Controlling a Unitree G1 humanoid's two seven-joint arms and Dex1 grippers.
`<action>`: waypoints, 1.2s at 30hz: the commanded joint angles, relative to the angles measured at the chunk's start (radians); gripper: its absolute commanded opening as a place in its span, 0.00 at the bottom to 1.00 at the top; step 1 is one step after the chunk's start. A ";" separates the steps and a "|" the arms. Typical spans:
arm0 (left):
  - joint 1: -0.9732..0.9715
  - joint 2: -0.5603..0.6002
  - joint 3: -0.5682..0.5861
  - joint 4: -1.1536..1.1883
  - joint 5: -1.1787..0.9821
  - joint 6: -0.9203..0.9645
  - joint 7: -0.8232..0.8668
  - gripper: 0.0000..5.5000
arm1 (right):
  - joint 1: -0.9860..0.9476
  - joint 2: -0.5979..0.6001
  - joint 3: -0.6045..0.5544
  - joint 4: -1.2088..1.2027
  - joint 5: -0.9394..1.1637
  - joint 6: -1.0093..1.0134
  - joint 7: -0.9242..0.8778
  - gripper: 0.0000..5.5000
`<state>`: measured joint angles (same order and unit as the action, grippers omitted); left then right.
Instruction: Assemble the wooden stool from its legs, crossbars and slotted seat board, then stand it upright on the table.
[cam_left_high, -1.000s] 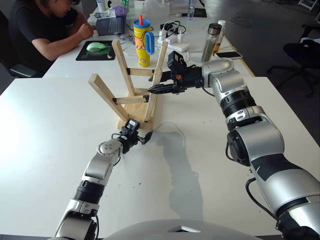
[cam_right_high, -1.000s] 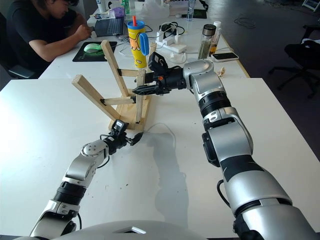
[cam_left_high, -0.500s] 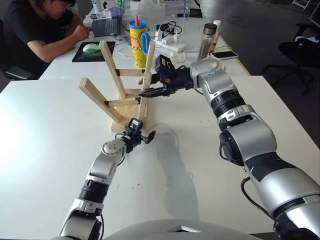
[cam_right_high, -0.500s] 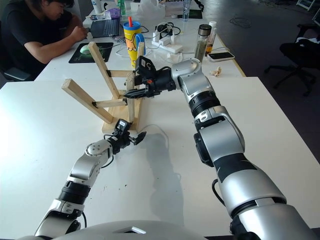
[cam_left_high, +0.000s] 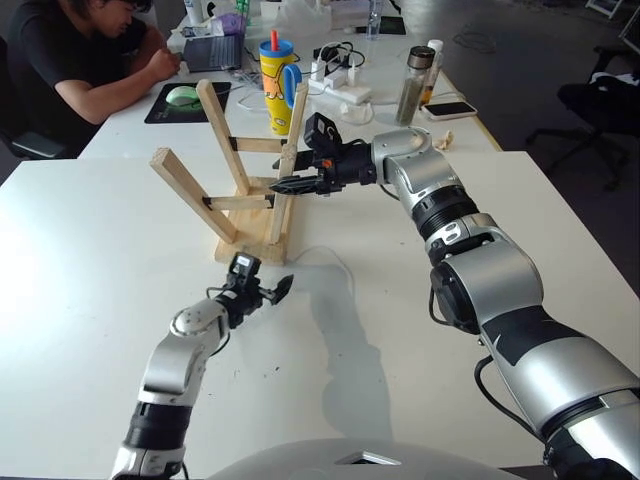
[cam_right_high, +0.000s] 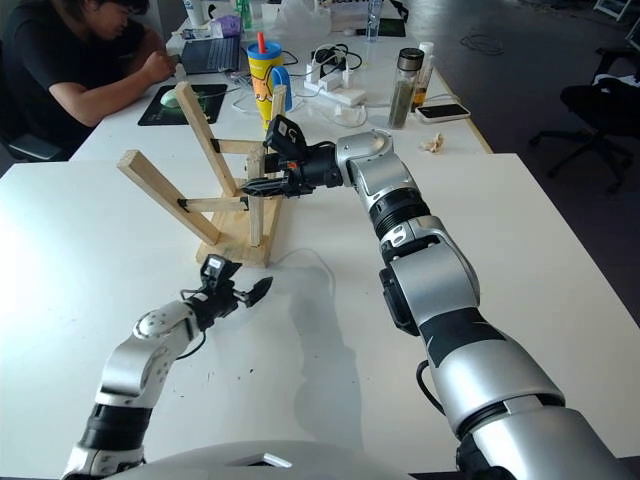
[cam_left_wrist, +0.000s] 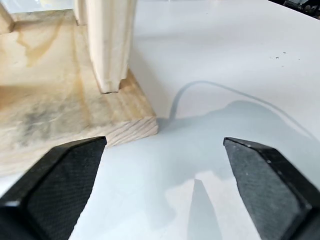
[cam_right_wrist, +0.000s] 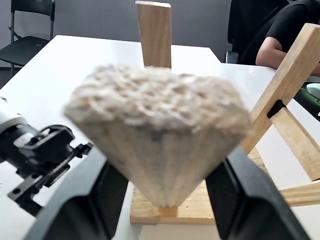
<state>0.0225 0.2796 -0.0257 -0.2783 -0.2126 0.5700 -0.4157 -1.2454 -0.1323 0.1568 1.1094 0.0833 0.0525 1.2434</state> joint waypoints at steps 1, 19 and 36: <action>0.006 0.020 0.051 -0.032 0.037 -0.125 0.036 0.79 | 0.066 0.008 0.032 0.024 -0.052 0.022 -0.005 0.37; -0.304 0.121 -0.115 -0.078 0.949 -0.502 0.340 0.79 | 0.090 0.026 0.074 0.035 -0.084 0.003 -0.032 0.37; -0.258 0.107 -0.202 0.225 1.009 -0.405 0.287 0.79 | 0.081 0.055 0.105 0.050 -0.092 -0.003 -0.035 0.37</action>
<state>-0.3007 0.4306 -0.2444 -0.0667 0.8709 0.1430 -0.0919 -1.2324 -0.1147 0.1938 1.1158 0.0832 0.0206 1.1826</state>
